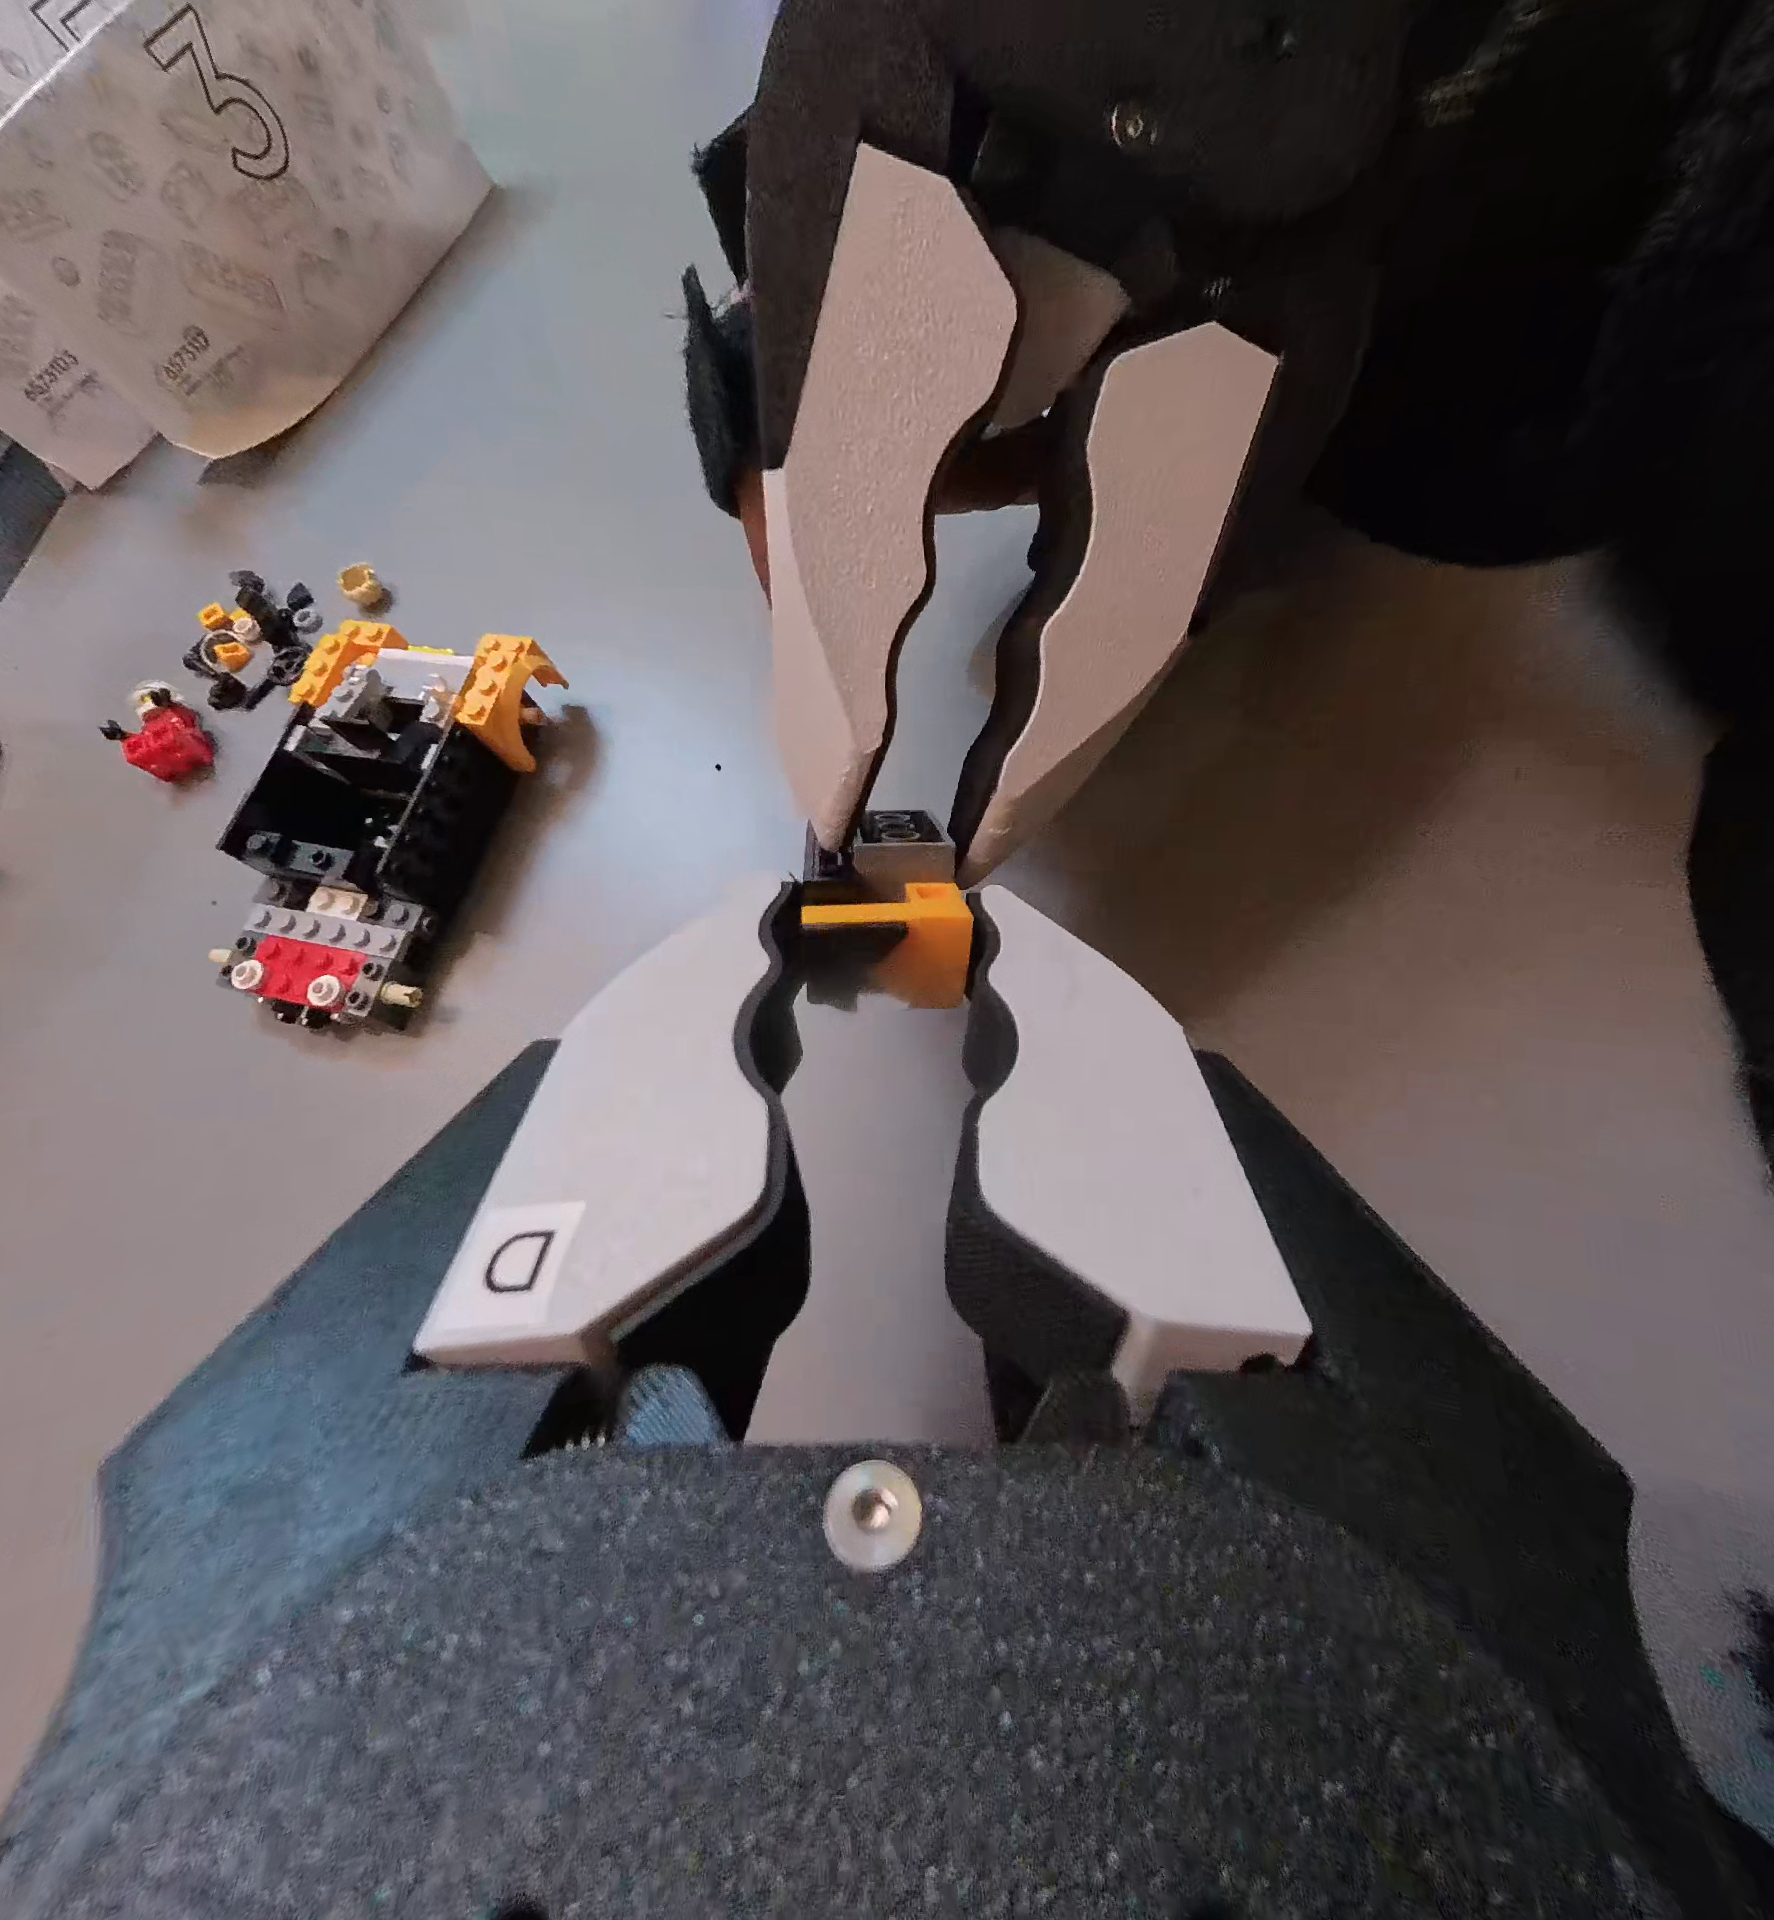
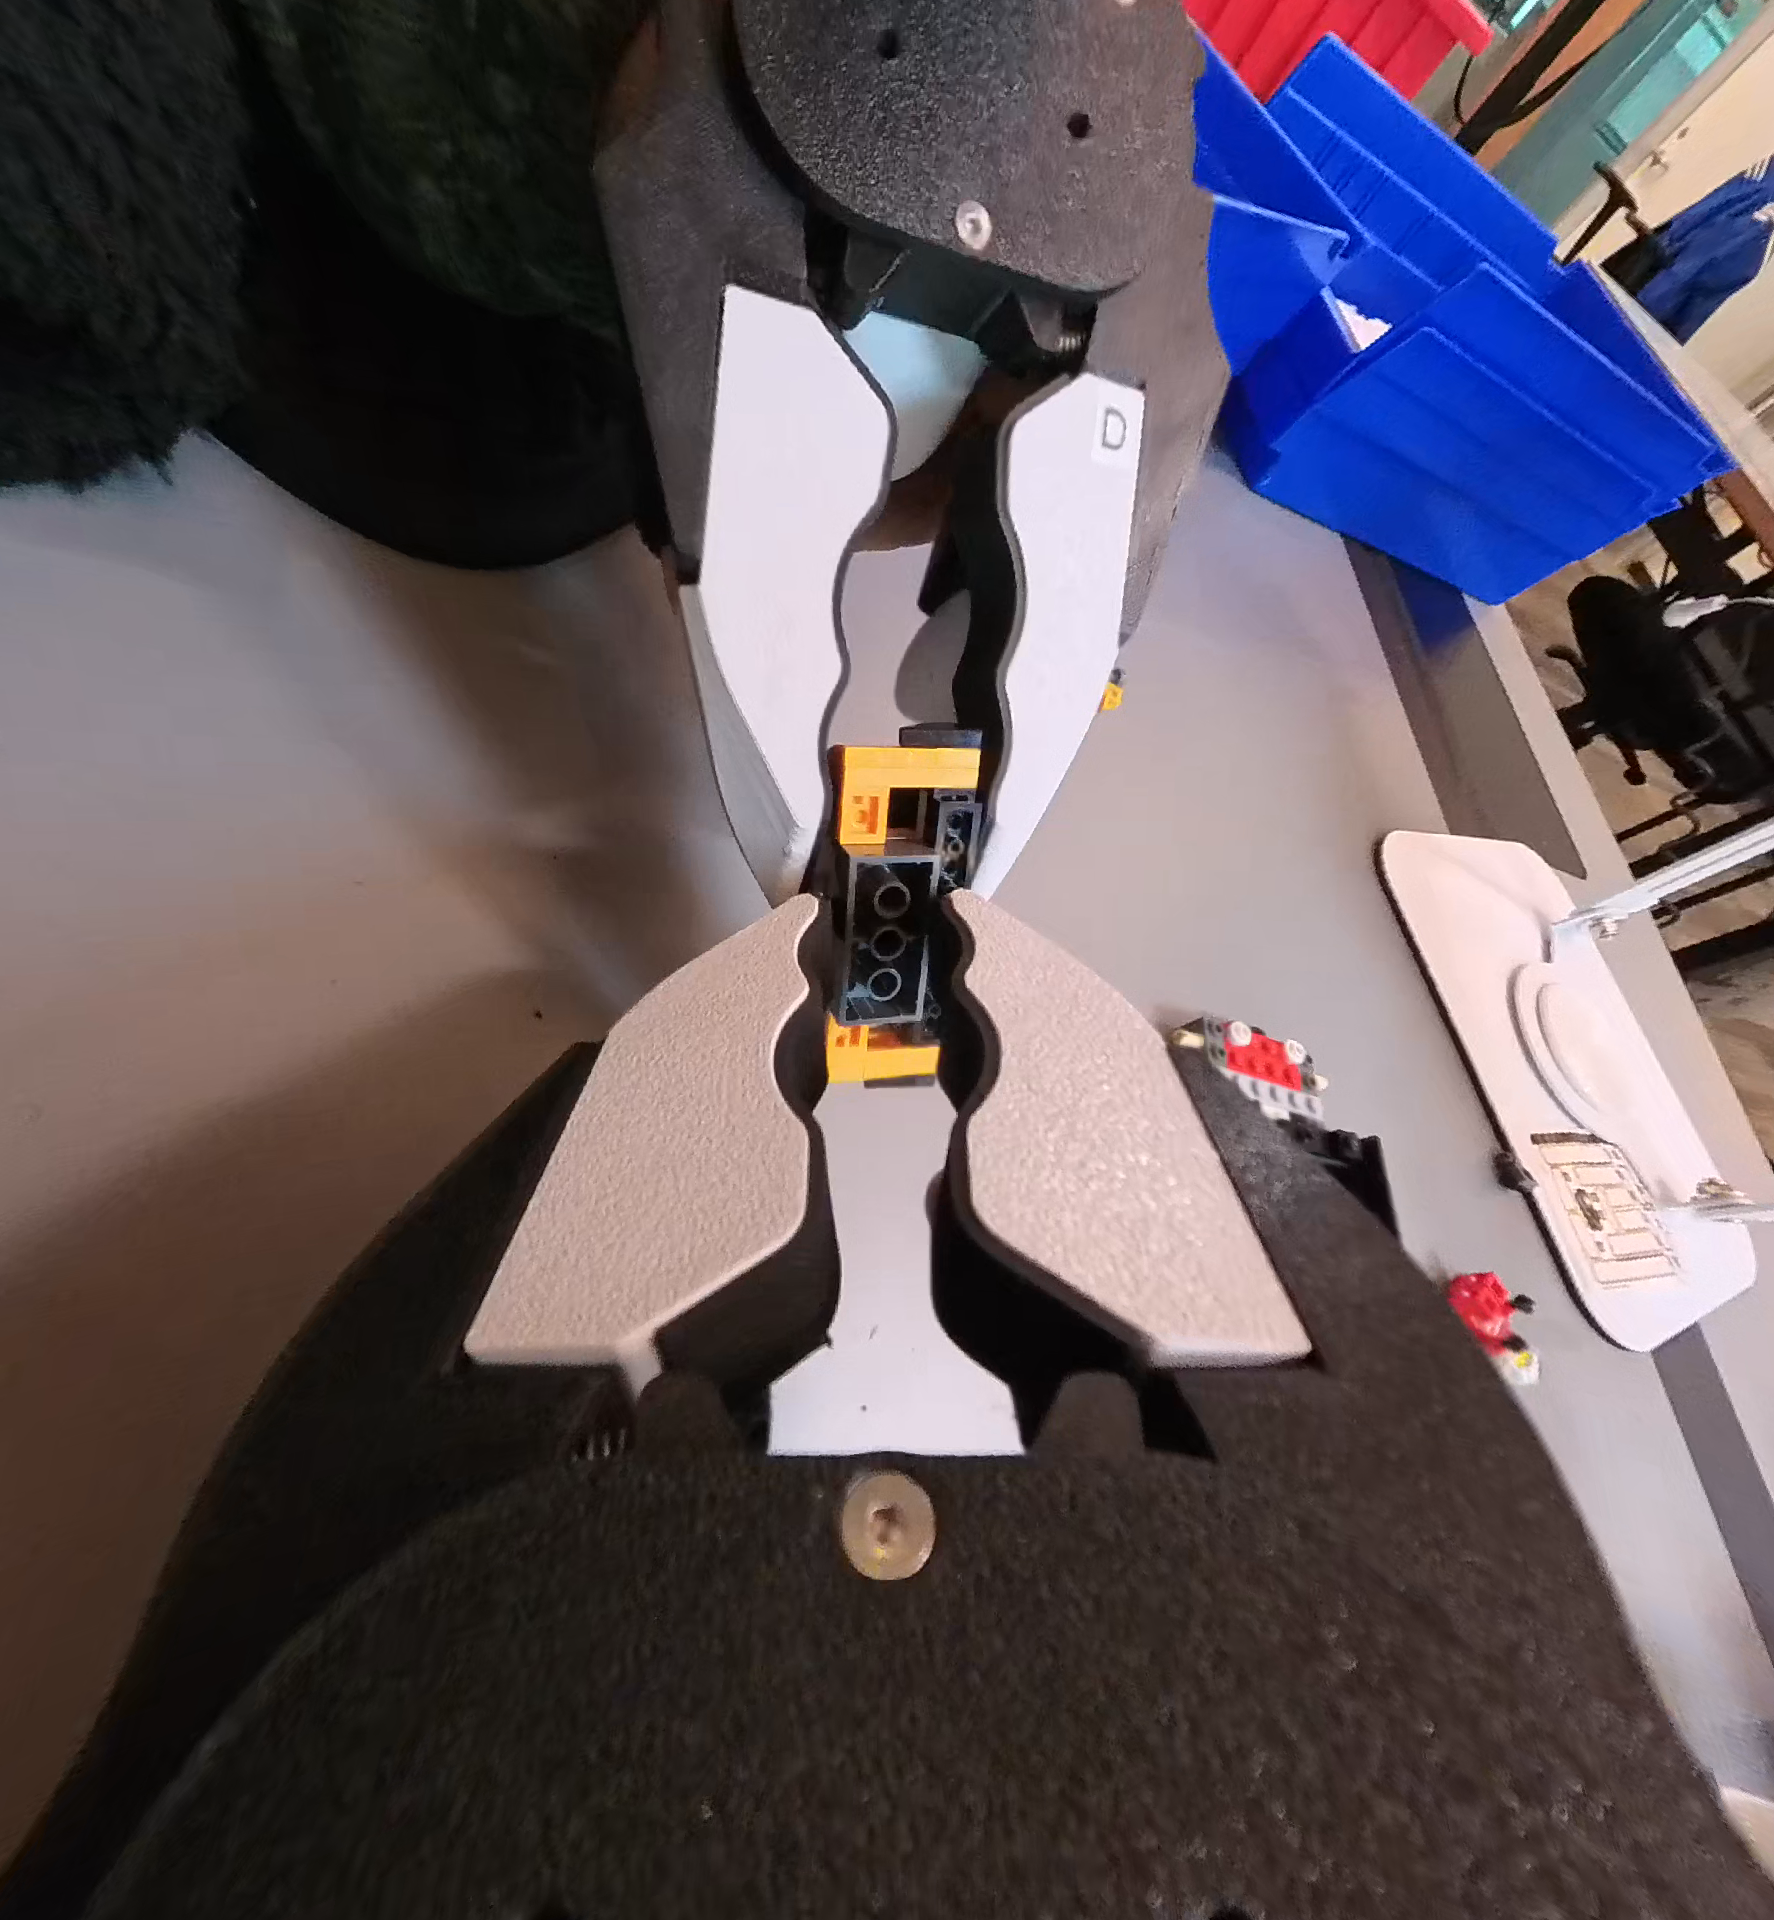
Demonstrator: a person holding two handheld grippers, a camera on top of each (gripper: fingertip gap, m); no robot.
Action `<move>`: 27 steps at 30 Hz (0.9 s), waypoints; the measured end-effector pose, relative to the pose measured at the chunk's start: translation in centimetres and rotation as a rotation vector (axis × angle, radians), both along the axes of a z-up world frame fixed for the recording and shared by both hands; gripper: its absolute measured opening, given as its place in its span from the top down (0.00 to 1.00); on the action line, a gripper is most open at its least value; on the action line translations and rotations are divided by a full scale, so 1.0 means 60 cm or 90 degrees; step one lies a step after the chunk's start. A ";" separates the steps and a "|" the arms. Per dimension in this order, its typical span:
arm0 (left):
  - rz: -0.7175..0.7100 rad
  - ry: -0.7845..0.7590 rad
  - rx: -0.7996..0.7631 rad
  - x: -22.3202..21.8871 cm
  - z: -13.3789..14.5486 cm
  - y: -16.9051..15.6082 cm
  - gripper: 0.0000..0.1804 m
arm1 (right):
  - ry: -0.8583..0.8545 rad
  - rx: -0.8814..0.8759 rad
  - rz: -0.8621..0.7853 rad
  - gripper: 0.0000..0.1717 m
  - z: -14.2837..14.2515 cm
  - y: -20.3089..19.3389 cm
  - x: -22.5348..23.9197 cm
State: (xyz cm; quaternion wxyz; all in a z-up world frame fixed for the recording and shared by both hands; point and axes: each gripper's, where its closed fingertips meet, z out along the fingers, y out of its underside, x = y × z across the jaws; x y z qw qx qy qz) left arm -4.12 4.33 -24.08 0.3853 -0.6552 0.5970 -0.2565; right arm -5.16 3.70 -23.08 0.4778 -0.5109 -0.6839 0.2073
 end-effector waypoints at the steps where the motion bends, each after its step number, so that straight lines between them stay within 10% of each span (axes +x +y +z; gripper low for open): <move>1: 0.000 -0.002 -0.021 -0.001 -0.003 -0.001 0.84 | -0.001 0.001 0.001 0.90 -0.002 -0.001 0.000; 20: 0.038 -0.018 -0.269 -0.022 -0.047 -0.006 0.84 | 0.035 0.065 0.073 0.91 0.013 -0.046 -0.007; 27: 0.073 -0.075 -0.304 -0.028 -0.029 0.014 0.84 | -0.040 -0.193 0.072 0.91 -0.017 -0.014 0.048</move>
